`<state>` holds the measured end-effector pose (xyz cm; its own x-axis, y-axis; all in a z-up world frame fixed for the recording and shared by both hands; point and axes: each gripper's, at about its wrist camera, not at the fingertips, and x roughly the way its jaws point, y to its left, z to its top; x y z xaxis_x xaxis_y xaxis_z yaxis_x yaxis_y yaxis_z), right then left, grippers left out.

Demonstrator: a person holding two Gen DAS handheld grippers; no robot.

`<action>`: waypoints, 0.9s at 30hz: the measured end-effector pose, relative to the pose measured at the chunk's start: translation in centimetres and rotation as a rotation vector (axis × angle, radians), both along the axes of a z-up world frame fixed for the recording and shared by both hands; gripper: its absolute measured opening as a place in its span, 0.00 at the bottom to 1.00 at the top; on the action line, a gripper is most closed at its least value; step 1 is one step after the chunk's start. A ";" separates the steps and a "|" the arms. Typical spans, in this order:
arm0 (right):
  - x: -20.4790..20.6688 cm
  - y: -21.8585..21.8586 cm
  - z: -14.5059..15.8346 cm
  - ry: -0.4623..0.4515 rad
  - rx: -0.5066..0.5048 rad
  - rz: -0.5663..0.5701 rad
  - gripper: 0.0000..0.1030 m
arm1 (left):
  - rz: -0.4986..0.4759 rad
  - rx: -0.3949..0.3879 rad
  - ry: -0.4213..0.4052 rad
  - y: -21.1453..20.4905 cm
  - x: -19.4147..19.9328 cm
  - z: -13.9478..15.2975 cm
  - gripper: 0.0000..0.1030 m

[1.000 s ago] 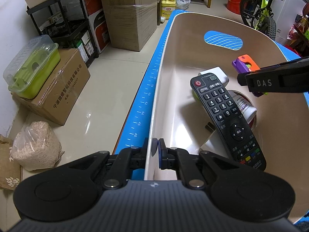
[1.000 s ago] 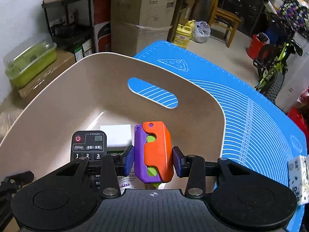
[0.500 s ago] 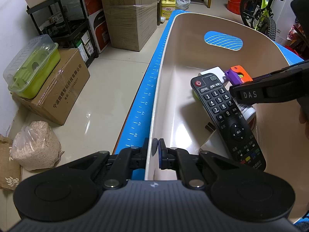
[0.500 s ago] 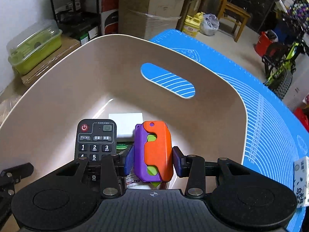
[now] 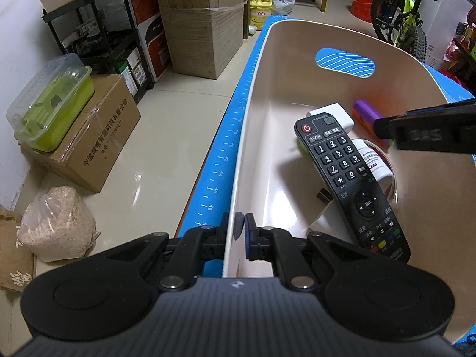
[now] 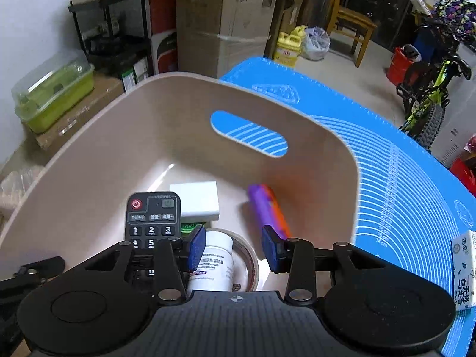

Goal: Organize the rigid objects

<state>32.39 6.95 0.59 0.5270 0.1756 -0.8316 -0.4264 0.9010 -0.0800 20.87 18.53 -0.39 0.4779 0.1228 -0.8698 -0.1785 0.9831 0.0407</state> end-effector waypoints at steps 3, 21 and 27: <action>-1.2 -1.2 1.6 -0.030 0.048 -0.026 0.65 | 0.000 0.021 -0.012 -0.4 -0.2 0.5 0.10; -11.7 -9.9 9.3 -0.156 0.183 -0.109 0.87 | -0.064 0.117 -0.157 -6.5 -5.1 7.7 0.69; -16.0 -12.9 10.8 -0.177 0.208 -0.146 0.90 | -0.111 0.123 -0.176 -9.2 -8.2 9.0 0.70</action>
<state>16.35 -5.92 11.40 0.6928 0.2445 -0.6784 -0.2875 0.9564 0.0512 12.66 9.37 8.65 0.6371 0.1613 -0.7537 -0.0848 0.9866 0.1395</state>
